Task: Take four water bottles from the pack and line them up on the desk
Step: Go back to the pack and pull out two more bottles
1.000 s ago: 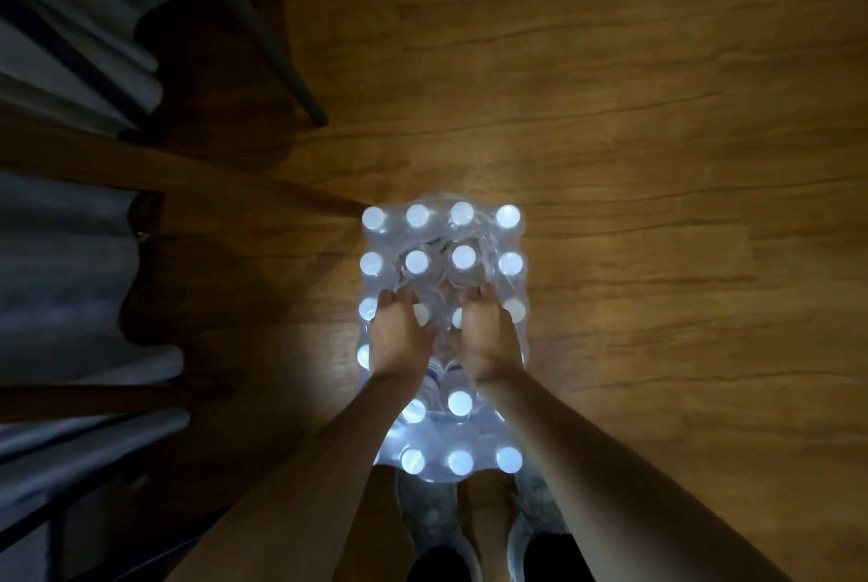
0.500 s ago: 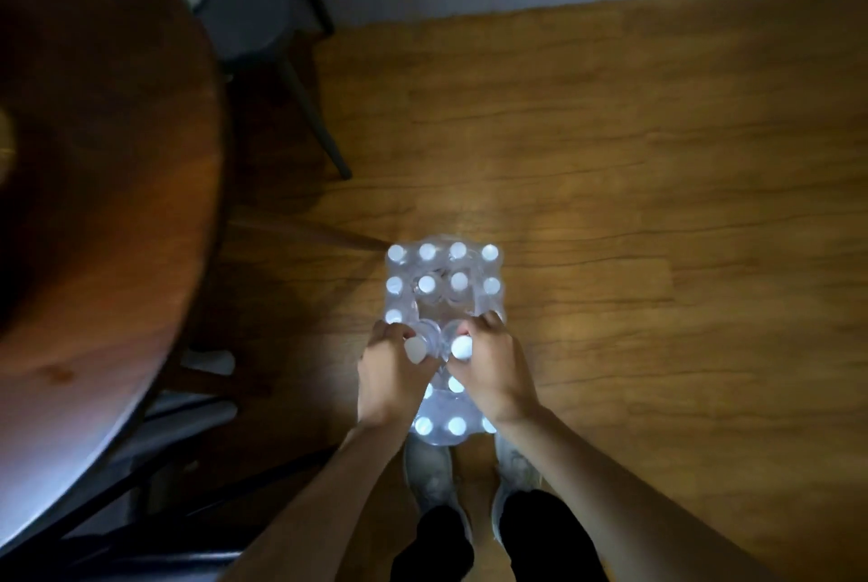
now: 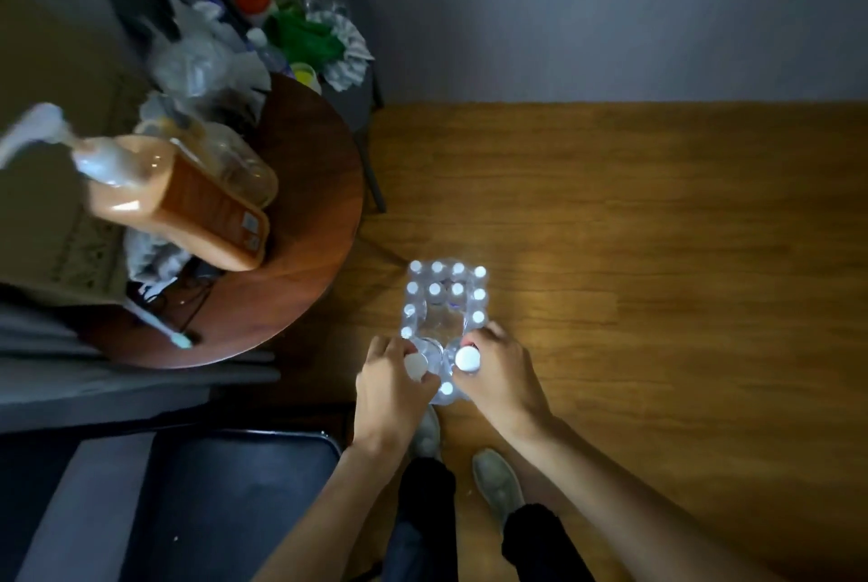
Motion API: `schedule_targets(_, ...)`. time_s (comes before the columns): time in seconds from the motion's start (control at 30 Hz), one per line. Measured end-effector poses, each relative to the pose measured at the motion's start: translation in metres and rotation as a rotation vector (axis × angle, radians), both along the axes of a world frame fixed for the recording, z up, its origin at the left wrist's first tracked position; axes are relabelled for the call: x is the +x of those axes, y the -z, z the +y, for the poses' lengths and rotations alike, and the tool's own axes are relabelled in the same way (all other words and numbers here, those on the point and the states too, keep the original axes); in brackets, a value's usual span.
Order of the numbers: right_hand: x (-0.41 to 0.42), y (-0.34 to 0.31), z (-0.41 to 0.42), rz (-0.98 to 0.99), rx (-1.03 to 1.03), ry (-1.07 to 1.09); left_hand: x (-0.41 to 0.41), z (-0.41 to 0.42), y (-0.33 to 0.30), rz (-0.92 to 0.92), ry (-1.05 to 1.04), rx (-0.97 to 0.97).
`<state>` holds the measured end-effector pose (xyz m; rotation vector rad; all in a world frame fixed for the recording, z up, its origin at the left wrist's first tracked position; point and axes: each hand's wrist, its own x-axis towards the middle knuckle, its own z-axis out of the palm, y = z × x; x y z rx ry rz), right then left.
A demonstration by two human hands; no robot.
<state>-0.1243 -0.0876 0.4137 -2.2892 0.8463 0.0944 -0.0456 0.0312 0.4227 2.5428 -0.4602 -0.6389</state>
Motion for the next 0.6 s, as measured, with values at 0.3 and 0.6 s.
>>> schedule_targets(0.3, -0.054, -0.117, 0.030, -0.131, -0.052, -0.162, -0.084, 0.056, -0.124, -0.053, -0.220, -0.060)
schedule_targets(0.6, -0.095, -0.207, 0.106, -0.209, -0.102, -0.474, -0.166, 0.150, -0.220, -0.135, -0.488, -0.074)
